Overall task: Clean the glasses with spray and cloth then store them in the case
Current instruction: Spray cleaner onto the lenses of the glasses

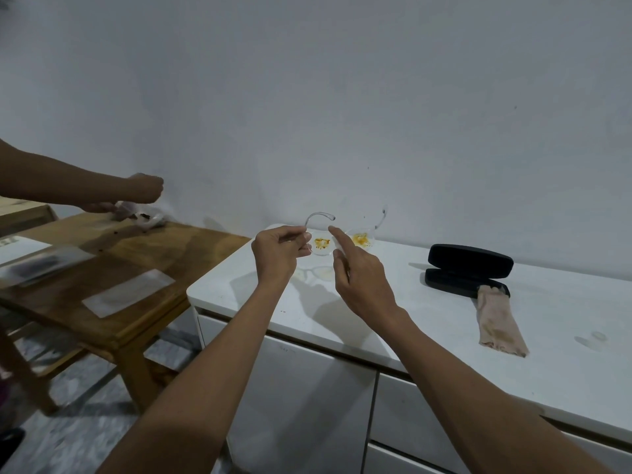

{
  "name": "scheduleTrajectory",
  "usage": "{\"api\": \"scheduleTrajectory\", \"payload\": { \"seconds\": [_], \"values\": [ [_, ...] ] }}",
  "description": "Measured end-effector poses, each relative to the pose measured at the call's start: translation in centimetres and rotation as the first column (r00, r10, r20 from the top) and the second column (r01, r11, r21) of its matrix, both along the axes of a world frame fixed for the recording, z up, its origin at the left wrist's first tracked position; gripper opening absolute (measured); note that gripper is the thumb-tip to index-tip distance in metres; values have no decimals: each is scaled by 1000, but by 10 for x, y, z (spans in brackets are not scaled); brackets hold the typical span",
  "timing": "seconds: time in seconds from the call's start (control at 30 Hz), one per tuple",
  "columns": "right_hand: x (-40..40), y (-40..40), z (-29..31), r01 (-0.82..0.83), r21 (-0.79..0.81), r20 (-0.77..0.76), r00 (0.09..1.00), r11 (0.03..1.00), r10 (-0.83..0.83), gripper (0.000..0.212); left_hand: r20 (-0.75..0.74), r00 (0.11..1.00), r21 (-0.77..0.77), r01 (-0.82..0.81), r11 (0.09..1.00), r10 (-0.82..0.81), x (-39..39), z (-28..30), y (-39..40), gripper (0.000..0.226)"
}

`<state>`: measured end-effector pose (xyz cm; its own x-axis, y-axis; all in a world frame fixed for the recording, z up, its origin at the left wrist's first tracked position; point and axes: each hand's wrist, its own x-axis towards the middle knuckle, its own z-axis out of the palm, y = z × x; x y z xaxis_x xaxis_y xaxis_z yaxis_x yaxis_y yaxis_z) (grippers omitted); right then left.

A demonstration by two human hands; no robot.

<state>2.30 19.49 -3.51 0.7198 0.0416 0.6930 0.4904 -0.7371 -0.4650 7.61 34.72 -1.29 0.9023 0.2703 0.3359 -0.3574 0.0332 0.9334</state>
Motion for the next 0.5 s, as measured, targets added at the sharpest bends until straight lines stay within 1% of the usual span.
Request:
{"api": "scheduleTrajectory", "payload": {
  "seconds": [0.13,0.33,0.43,0.5],
  "values": [
    [1,2,1,25,-19,33,999,1000,-24,50,-1,1000,-11,10,1000,-10,-2,-1,0,14],
    [5,1,-3,72,-16,13,997,997,-72,36,0,1000,-28,21,999,-21,-2,-2,1,13],
    [6,0,-6,108,22,-9,994,994,-108,39,-1,1000,-29,14,999,-14,0,-1,2,13],
    [5,-3,-5,134,78,-23,991,988,-133,42,-2,1000,-34,17,999,-17,1,-1,4,14]
  ]
}}
